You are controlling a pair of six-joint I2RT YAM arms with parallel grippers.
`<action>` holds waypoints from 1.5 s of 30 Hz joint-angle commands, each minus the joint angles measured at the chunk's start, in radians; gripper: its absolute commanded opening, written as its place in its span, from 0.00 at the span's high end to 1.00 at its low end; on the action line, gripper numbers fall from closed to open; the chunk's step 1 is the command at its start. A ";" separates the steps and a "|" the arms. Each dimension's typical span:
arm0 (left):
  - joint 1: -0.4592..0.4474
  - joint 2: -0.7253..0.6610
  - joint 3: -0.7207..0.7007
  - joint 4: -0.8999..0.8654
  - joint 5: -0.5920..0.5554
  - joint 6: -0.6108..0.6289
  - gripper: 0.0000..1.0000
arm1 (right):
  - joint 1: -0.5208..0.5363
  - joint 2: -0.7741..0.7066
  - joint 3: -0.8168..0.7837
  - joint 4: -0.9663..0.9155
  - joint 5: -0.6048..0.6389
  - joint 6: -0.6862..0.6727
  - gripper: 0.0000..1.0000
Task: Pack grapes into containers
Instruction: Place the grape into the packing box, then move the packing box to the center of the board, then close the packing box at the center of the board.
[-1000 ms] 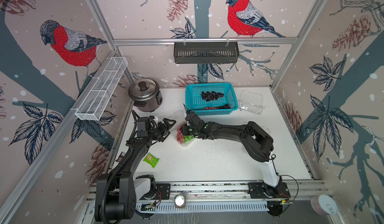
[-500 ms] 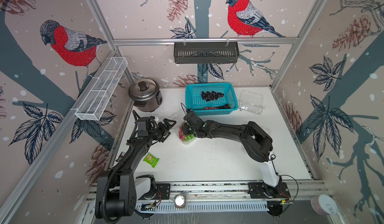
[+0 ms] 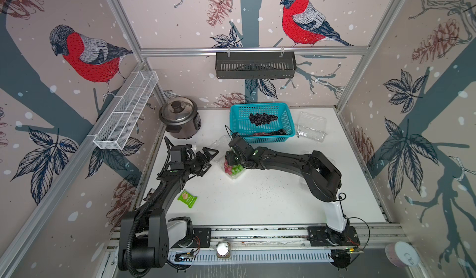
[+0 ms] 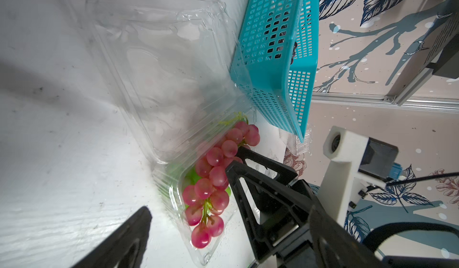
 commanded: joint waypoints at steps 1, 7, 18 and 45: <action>-0.001 -0.006 0.009 0.064 0.029 -0.027 0.02 | -0.003 -0.008 0.010 -0.026 0.007 -0.010 0.42; -0.001 0.005 0.007 0.073 0.037 -0.035 0.02 | -0.012 -0.025 0.001 -0.006 -0.033 -0.001 0.37; -0.001 0.010 -0.005 0.071 0.032 -0.029 0.02 | -0.032 -0.100 -0.053 0.050 -0.095 0.018 0.31; -0.001 0.292 -0.015 0.310 -0.072 -0.098 0.02 | -0.175 -0.346 -0.476 0.211 -0.157 0.025 0.00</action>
